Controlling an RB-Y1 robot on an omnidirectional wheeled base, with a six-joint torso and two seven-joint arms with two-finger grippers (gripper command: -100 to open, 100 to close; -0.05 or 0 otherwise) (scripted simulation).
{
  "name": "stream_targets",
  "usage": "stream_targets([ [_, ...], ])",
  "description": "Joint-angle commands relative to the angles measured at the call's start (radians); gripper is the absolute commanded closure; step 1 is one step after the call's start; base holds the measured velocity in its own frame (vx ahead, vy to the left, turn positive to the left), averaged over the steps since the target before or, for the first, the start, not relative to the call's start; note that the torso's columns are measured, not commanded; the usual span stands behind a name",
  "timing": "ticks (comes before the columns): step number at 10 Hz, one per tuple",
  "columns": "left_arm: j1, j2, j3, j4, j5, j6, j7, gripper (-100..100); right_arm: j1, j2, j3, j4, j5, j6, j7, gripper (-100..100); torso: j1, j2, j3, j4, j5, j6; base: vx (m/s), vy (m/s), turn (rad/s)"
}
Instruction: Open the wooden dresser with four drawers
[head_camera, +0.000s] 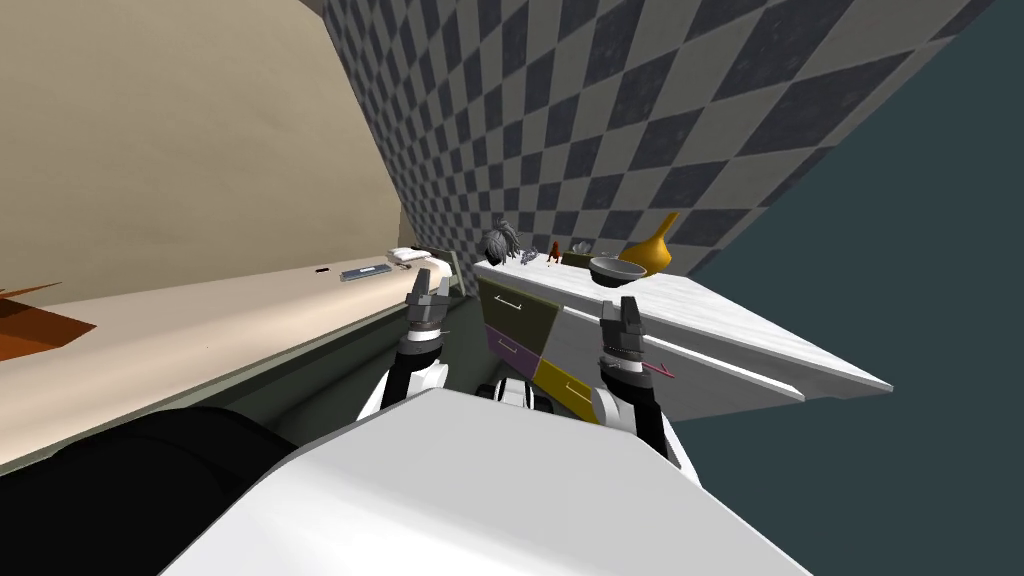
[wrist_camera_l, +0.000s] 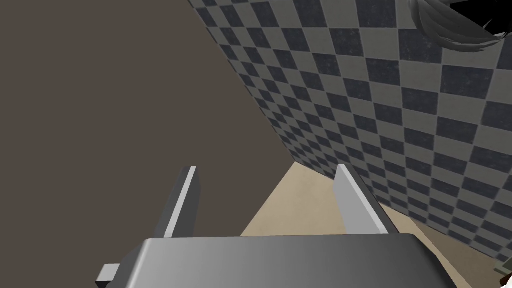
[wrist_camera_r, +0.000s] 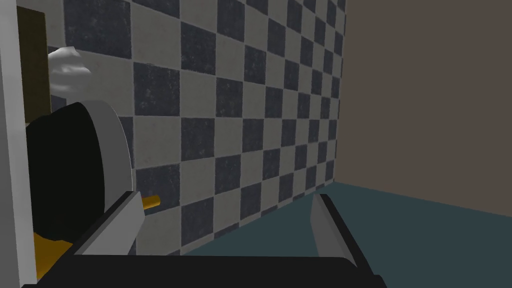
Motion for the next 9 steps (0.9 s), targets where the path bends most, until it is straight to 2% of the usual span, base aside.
stream_targets([
  [1, 0.0, 0.0, 0.0, 0.0, 0.0, 0.0, 0.0, 0, -0.013, -0.009, -0.004, 0.021, 0.014, -0.022, 0.066, -100, 0.0, 0.0, 0.0, 0.0, 0.0, 0.0, 0.032, 0.058, -0.062],
  [4, 0.0, 0.0, 0.0, 0.0, 0.0, 0.0, 0.0, 0, -0.037, -0.025, -0.013, 0.061, 0.04, -0.062, 0.152, -100, 0.0, -0.001, 0.0, 0.0, 0.0, 0.0, 0.039, 0.07, -0.095],
  [5, 0.0, 0.0, 0.0, 0.0, 0.0, 0.0, 0.0, 0, -0.037, -0.025, -0.013, 0.061, 0.04, -0.062, 0.172, -100, 0.0, -0.001, -0.001, 0.0, 0.0, 0.0, 0.047, 0.07, -0.076],
  [6, 0.0, 0.0, 0.0, 0.0, 0.0, 0.0, 0.0, 0, -0.05, -0.035, -0.017, 0.083, 0.054, -0.084, 0.205, -100, 0.0, -0.001, -0.001, 0.0, 0.0, 0.0, 0.076, 0.081, -0.129],
  [7, 0.0, 0.0, 0.0, 0.0, 0.0, 0.0, 0.0, 0, -0.05, -0.035, -0.017, 0.083, 0.054, -0.084, 0.228, -100, 0.001, -0.002, -0.001, -0.001, 0.0, 0.0, 0.051, 0.078, -0.076],
  [8, 0.0, 0.0, 0.0, 0.0, 0.0, 0.0, 0.0, 0, -0.063, -0.044, -0.022, 0.105, 0.069, -0.106, 0.259, -100, 0.0, -0.001, 0.0, 0.0, 0.0, 0.0, 0.038, 0.093, -0.141],
  [9, 0.0, 0.0, 0.0, 0.0, 0.0, 0.0, 0.0, 0, -0.063, -0.044, -0.022, 0.105, 0.069, -0.106, 0.287, -100, 0.001, 0.0, 0.0, 0.0, 0.0, 0.0, 0.029, 0.086, -0.065],
])
